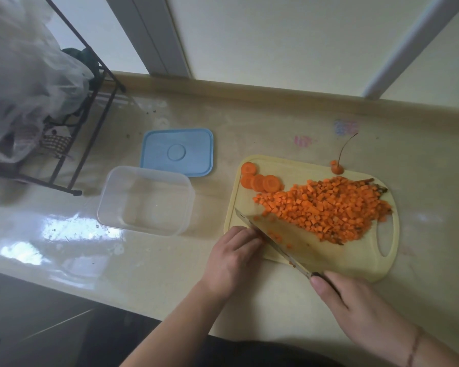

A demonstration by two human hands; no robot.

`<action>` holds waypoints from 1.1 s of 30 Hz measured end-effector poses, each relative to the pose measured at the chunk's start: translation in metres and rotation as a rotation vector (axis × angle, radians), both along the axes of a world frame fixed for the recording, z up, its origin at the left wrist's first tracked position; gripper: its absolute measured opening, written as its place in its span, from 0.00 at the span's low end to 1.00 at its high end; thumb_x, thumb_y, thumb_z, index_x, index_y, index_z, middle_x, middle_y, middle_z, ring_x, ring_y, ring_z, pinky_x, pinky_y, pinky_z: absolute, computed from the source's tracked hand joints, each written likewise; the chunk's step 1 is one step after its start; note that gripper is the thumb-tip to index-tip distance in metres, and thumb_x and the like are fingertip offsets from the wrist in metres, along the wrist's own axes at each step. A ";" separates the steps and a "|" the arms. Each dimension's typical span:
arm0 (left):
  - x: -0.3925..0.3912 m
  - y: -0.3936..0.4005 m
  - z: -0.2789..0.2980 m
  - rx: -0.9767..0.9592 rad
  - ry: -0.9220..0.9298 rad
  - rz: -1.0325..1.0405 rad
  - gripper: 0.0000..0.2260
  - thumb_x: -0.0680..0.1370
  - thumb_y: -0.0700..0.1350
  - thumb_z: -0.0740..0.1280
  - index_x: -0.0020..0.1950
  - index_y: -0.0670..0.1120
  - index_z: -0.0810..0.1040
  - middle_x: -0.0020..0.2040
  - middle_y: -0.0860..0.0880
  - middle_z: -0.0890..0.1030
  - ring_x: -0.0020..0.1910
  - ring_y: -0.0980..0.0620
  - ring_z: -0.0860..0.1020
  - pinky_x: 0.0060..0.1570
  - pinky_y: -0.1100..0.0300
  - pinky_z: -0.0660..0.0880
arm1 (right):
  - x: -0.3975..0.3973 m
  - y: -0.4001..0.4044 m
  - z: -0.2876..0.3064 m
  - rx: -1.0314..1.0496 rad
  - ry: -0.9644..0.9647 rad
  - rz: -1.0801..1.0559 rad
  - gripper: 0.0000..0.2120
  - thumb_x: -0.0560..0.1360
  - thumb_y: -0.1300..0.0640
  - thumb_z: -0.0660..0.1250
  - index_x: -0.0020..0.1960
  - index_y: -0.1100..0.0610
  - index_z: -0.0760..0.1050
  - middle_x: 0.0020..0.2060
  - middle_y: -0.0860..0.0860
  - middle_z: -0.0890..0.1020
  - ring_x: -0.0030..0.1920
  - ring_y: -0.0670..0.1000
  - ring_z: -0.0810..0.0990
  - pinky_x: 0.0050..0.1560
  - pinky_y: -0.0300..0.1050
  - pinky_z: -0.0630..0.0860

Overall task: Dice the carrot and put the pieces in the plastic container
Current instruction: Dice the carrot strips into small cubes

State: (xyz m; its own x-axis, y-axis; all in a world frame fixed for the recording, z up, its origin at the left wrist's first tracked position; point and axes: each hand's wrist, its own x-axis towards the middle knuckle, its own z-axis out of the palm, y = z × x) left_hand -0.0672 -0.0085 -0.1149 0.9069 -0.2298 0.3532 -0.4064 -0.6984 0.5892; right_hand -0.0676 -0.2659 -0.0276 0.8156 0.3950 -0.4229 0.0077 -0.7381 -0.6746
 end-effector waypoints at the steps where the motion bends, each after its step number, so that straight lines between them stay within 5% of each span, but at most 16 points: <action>1: 0.000 0.000 0.000 -0.007 0.001 0.004 0.07 0.82 0.40 0.68 0.54 0.40 0.85 0.54 0.46 0.83 0.50 0.45 0.79 0.50 0.55 0.77 | -0.001 0.000 -0.001 -0.001 0.003 0.007 0.31 0.75 0.28 0.45 0.39 0.53 0.71 0.32 0.50 0.78 0.35 0.47 0.78 0.41 0.51 0.75; 6: 0.003 -0.004 0.007 -0.041 -0.023 0.035 0.14 0.85 0.46 0.63 0.51 0.40 0.86 0.52 0.47 0.84 0.49 0.46 0.79 0.51 0.57 0.78 | 0.003 0.019 -0.006 -0.065 -0.042 0.026 0.30 0.74 0.27 0.40 0.37 0.49 0.66 0.28 0.49 0.75 0.31 0.47 0.75 0.36 0.54 0.74; 14: 0.001 -0.003 0.001 -0.027 -0.006 0.049 0.06 0.80 0.41 0.70 0.52 0.40 0.85 0.50 0.46 0.81 0.47 0.45 0.79 0.49 0.56 0.77 | 0.022 0.016 -0.007 0.005 -0.033 -0.093 0.34 0.72 0.25 0.42 0.37 0.52 0.71 0.30 0.52 0.77 0.34 0.46 0.76 0.36 0.47 0.72; 21: -0.007 0.003 0.006 -0.065 -0.001 0.054 0.06 0.80 0.40 0.70 0.52 0.39 0.84 0.51 0.47 0.80 0.47 0.45 0.79 0.51 0.58 0.76 | 0.008 0.018 0.002 0.048 -0.040 -0.023 0.27 0.76 0.30 0.47 0.35 0.51 0.66 0.30 0.53 0.75 0.30 0.48 0.74 0.34 0.46 0.68; 33: -0.004 -0.002 0.004 -0.068 -0.002 0.083 0.07 0.81 0.41 0.68 0.51 0.40 0.85 0.53 0.47 0.83 0.48 0.46 0.80 0.52 0.58 0.76 | 0.000 0.010 -0.002 -0.016 -0.045 0.023 0.28 0.76 0.29 0.45 0.35 0.50 0.65 0.29 0.51 0.75 0.30 0.47 0.74 0.34 0.51 0.71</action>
State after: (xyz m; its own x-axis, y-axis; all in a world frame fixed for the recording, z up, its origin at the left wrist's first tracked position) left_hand -0.0709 -0.0107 -0.1109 0.9211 -0.1294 0.3673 -0.3502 -0.6878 0.6358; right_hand -0.0680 -0.2554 -0.0293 0.8248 0.4073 -0.3923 0.0552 -0.7484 -0.6609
